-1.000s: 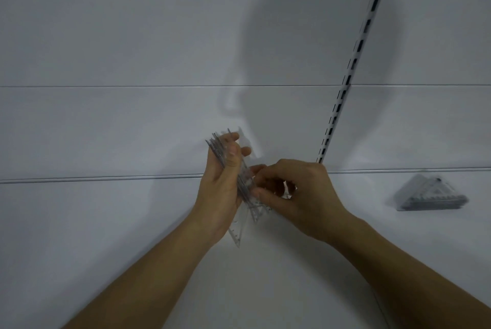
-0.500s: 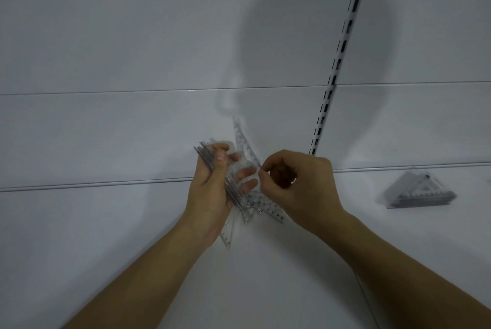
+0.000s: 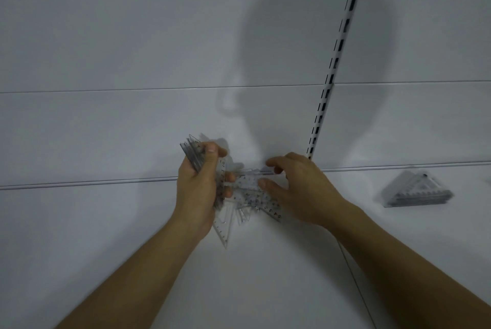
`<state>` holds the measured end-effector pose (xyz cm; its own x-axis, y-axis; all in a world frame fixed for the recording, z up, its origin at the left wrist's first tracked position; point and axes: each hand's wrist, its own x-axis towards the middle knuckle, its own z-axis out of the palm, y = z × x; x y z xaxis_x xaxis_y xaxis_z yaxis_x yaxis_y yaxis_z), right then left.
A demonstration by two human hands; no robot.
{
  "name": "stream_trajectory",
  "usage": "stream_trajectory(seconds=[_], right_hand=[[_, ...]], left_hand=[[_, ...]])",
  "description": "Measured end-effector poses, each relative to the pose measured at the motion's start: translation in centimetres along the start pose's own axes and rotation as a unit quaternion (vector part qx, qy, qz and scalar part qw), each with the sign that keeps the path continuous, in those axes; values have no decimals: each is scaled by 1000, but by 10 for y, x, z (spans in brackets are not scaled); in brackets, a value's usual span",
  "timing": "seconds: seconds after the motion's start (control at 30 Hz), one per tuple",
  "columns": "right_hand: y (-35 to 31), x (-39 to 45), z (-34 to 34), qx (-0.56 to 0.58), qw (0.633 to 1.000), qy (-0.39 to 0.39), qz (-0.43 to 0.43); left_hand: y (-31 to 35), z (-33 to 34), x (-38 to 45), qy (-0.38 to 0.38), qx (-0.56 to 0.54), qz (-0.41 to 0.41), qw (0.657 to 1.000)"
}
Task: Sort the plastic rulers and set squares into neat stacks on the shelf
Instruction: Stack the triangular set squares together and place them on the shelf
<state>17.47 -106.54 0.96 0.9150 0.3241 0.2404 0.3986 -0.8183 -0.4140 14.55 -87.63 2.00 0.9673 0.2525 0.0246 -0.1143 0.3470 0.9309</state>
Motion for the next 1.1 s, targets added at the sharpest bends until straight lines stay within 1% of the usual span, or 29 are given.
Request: stream_trajectory(seconds=[0.07, 0.1, 0.23, 0.33, 0.47, 0.57, 0.67, 0.77, 0.87, 0.93, 1.0, 1.03, 1.1], right_hand=[[6, 2, 6, -34, 998, -44, 25], [7, 4, 7, -27, 998, -51, 33], [15, 9, 4, 42, 996, -38, 64], [17, 9, 3, 68, 992, -52, 91], [17, 10, 6, 75, 992, -67, 79], [18, 11, 6, 99, 989, -63, 95], [20, 12, 3, 125, 986, -38, 100], [22, 14, -3, 167, 978, -30, 119], [24, 15, -11, 257, 955, -8, 147], [21, 14, -18, 346, 927, 25, 146], [13, 12, -22, 434, 890, 49, 130], [8, 10, -21, 483, 865, 52, 124], [-4, 5, -18, 565, 816, 30, 118]], left_hand=[[3, 1, -2, 1, 17, -1, 1000], [5, 2, -3, -2, 21, -1, 1000], [10, 2, -7, -8, 21, 4, 1000], [11, 1, -7, -13, 17, 7, 1000], [12, 0, -6, -27, 11, 11, 1000], [12, 0, -6, -35, 3, 13, 999], [13, -2, -5, -45, -2, 11, 999], [14, -2, -3, -66, -9, 6, 998], [13, -1, -2, -70, 10, 27, 997], [11, -1, -1, -69, 12, 38, 997], [9, 0, -1, -74, 10, 43, 996], [8, 0, -1, -79, 15, 49, 996], [6, 0, -2, -92, 25, 61, 994]])
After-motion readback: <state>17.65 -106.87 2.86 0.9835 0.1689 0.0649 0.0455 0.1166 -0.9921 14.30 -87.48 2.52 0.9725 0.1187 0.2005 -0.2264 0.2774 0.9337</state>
